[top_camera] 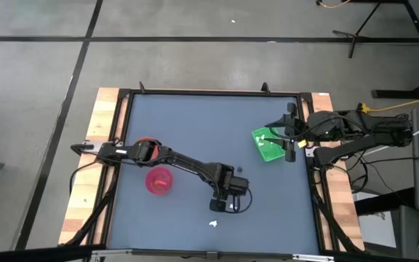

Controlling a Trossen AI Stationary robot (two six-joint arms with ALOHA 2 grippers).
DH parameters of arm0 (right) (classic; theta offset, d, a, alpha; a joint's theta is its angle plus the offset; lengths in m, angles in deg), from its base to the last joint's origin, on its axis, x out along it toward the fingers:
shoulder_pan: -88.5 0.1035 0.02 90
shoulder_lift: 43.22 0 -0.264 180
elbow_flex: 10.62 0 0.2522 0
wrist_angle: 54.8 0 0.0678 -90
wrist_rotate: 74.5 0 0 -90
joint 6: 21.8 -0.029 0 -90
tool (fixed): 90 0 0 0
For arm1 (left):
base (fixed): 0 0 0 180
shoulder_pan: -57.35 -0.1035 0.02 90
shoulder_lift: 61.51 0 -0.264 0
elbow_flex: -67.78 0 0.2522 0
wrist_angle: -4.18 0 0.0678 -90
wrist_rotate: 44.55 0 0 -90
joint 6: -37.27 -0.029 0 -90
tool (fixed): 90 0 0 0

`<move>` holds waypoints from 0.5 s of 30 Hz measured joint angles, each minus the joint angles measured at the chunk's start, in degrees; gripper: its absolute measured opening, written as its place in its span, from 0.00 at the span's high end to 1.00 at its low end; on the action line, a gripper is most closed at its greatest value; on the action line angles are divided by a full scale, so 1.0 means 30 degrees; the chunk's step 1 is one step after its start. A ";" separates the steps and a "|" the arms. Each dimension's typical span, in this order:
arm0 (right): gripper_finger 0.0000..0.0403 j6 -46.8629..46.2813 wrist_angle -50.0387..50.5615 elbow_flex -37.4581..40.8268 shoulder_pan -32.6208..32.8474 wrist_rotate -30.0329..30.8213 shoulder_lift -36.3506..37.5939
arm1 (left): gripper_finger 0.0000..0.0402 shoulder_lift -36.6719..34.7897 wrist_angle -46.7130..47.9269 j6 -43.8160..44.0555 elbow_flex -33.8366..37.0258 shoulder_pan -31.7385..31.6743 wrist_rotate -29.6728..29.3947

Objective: Sort Halloween decoration
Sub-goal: Put the orange pumpkin toy into the red bowl

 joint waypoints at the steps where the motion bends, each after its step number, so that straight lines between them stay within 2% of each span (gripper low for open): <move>1: 0.51 -0.0001 0.0000 0.0000 0.0000 0.0000 0.0007 | 0.75 0.0000 0.0000 0.0000 0.0000 0.0000 -0.0023; 8: 0.51 0.0006 0.0000 -0.0007 0.0000 0.0000 0.0000 | 0.78 -0.0007 0.0017 -0.0001 -0.0016 -0.0007 -0.0079; 15: 0.51 0.0006 0.0000 -0.0007 0.0000 -0.0007 0.0002 | 0.78 0.0168 0.0870 -0.0015 -0.1155 -0.0007 -0.0156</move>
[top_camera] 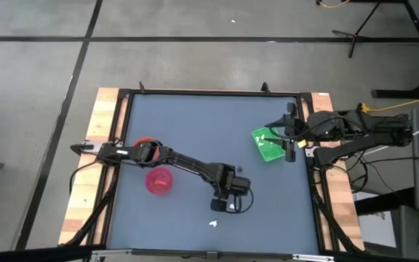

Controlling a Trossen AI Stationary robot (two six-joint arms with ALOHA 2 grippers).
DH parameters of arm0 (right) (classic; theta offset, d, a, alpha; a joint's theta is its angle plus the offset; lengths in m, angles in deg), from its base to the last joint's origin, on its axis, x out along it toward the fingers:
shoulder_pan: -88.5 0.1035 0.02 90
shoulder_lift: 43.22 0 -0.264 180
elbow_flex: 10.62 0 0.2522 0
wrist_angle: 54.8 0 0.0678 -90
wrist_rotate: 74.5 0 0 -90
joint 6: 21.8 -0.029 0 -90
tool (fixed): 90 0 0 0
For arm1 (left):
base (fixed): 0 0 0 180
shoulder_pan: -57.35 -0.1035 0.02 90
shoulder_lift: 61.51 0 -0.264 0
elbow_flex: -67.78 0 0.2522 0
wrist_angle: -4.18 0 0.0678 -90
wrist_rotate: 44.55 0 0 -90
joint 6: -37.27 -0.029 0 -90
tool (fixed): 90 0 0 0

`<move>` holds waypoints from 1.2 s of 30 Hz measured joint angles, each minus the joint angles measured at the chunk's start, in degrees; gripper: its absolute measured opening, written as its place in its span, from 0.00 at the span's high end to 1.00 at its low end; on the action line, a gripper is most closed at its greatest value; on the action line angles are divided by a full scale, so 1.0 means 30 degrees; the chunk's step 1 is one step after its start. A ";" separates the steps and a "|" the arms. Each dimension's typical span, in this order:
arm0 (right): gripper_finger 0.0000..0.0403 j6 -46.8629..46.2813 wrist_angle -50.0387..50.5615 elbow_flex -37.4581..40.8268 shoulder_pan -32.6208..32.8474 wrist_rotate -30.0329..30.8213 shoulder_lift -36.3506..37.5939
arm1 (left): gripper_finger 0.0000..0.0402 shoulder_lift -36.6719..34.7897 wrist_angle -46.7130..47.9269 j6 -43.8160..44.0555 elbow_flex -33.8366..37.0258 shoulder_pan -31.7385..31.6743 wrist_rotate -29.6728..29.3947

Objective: Sort Halloween decoration
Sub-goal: Put the orange pumpkin toy into the red bowl

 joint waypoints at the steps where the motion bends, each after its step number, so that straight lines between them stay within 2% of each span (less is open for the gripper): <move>1: 0.51 0.0000 0.0000 0.0000 0.0000 0.0001 0.0003 | 0.78 0.0031 0.0172 -0.0003 -0.0269 0.0000 -0.0157; 6: 0.51 0.0000 0.0000 0.0000 0.0000 0.0000 0.0005 | 0.78 0.0028 0.1505 -0.0036 -0.1605 -0.0070 -0.0388; 13: 0.51 0.0007 0.0007 0.0000 0.0000 0.0000 0.0005 | 0.78 -0.0001 0.4900 -0.0017 -0.3865 -0.0029 -0.0604; 26: 0.51 0.0007 0.0339 0.0000 0.0007 -0.0005 0.0005 | 0.78 -0.1126 1.0551 0.0947 -0.3806 -0.0015 -0.0845; 32: 0.51 0.0007 0.0605 0.0000 0.0007 -0.0007 0.0005 | 0.78 -0.1488 1.0306 0.1020 -0.3638 0.0241 -0.0436; 36: 0.51 0.0007 0.0665 0.0000 0.0007 -0.0007 0.0005 | 0.78 -0.2449 1.0277 0.1044 -0.2736 0.0437 -0.0441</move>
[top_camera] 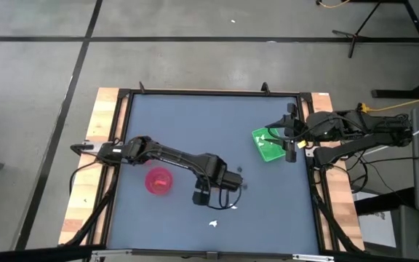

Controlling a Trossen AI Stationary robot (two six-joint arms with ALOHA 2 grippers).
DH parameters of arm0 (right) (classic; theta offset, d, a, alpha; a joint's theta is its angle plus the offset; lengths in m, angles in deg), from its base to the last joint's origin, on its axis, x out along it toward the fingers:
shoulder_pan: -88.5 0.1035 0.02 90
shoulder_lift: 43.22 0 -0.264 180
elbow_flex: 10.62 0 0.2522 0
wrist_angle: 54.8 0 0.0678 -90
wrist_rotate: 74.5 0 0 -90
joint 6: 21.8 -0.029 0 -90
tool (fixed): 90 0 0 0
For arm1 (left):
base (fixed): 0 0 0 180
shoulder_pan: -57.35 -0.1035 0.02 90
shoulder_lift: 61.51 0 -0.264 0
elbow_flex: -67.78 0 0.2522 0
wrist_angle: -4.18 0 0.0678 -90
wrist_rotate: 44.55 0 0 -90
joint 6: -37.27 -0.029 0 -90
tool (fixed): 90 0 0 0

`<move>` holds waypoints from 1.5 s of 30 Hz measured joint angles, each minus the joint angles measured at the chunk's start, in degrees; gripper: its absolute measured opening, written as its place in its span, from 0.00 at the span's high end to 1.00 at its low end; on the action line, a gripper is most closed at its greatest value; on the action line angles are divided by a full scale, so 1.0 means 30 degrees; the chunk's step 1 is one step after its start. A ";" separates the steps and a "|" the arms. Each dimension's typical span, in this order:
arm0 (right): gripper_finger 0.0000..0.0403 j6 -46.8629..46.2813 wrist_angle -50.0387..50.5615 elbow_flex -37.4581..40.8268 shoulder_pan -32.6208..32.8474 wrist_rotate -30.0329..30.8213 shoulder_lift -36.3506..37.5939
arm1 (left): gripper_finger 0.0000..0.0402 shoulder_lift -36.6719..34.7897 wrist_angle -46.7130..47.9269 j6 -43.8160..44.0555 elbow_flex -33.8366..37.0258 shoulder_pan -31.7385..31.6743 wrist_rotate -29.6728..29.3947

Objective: Sort Halloween decoration
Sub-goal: Put the orange pumpkin toy into the red bowl

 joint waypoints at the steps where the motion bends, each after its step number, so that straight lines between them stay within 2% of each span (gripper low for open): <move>1: 0.51 0.0000 0.0013 0.0000 0.0000 0.0000 0.0000 | 0.78 -0.0335 0.0000 0.0124 0.0351 0.0015 -0.0002; 5: 0.51 0.0000 0.0214 0.0000 0.0000 0.0000 0.0000 | 0.78 -0.2387 0.0008 0.1218 0.2742 0.0015 -0.0143; 15: 0.51 -0.0060 0.0325 0.0000 0.0000 0.0000 0.0000 | 0.78 -0.8887 -0.1030 0.7377 1.2920 0.0553 -0.1087; 22: 0.51 -0.0080 0.0297 0.0000 0.0000 0.0000 0.0000 | 0.78 -1.1077 -0.3263 1.0750 1.7843 0.1587 -0.1000; 29: 0.51 -0.0080 0.0268 0.0000 0.0000 0.0000 0.0000 | 0.78 -1.1205 -0.4730 1.2041 1.9682 0.2150 -0.1007; 39: 0.51 -0.0078 0.0260 0.0000 0.0000 0.0000 0.0000 | 0.77 -1.1205 -0.4968 1.2197 1.9825 0.2163 -0.1064; 45: 0.51 -0.0073 0.0260 0.0007 0.0000 0.0000 0.0000 | 0.68 -1.1205 -0.4948 1.3089 1.9818 0.2141 -0.0645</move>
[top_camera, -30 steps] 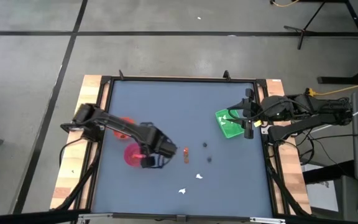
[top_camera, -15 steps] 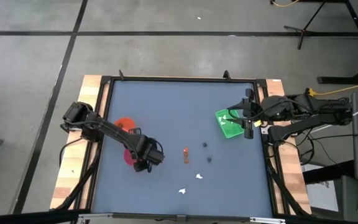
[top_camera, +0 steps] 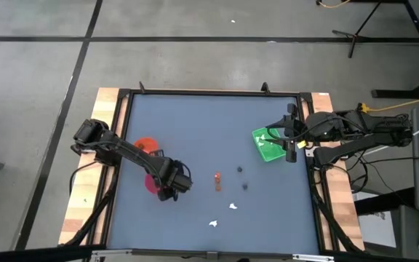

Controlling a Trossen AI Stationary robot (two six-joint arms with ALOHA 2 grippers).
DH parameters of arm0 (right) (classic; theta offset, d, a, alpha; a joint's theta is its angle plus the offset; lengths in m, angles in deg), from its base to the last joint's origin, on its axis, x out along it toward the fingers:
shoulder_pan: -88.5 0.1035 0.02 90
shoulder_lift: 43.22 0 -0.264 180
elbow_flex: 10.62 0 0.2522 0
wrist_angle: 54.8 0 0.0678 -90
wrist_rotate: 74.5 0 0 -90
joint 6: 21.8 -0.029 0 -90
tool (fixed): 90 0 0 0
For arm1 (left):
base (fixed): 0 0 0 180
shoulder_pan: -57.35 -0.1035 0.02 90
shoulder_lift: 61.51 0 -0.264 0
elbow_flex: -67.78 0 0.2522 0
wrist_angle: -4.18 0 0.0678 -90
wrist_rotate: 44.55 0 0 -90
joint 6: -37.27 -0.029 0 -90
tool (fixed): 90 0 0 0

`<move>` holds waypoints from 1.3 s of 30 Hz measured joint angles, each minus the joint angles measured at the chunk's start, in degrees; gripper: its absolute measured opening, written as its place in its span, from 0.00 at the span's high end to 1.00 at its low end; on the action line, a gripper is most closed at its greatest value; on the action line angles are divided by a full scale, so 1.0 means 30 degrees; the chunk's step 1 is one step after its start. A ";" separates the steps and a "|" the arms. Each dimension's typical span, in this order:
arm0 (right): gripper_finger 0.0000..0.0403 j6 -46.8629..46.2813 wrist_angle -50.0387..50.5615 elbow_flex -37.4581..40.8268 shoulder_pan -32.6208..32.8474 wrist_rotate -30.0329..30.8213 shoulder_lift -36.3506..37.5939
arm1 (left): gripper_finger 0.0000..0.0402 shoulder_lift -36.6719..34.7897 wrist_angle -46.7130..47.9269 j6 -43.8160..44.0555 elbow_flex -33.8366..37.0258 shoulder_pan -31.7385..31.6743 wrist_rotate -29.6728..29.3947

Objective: Sort Halloween decoration
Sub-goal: Put the orange pumpkin toy into the red bowl, then put the black skull toy into the orange bowl

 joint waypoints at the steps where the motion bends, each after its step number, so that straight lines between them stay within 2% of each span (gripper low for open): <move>1: 0.51 0.0000 0.0000 0.0000 0.0000 0.0000 0.0000 | 0.66 0.0000 -0.0004 0.0135 0.0002 0.0001 0.0028; 9: 0.51 0.0007 0.0022 0.0015 0.0000 -0.0066 -0.0279 | 0.53 0.0000 0.0001 0.0402 0.0000 0.0001 0.0068; 18: 0.51 0.0017 0.0036 0.0015 0.0000 -0.1129 -0.1898 | 0.52 0.0000 -0.0487 0.0294 0.0000 0.0001 -0.0005; 27: 0.51 0.0106 0.0044 0.0015 0.0000 -0.2374 -0.4429 | 0.52 0.0000 -0.0479 -0.1697 0.0000 0.0023 -0.0470; 34: 0.51 0.0082 0.0395 0.0015 0.0000 -0.3406 -0.6393 | 0.52 -0.0668 -0.1401 -0.1332 0.0000 0.0393 -0.2940; 39: 0.51 0.0140 0.1416 0.0015 0.0015 -0.4242 -0.6804 | 0.52 -0.1844 -0.2204 -0.1325 0.0000 0.0627 -0.4697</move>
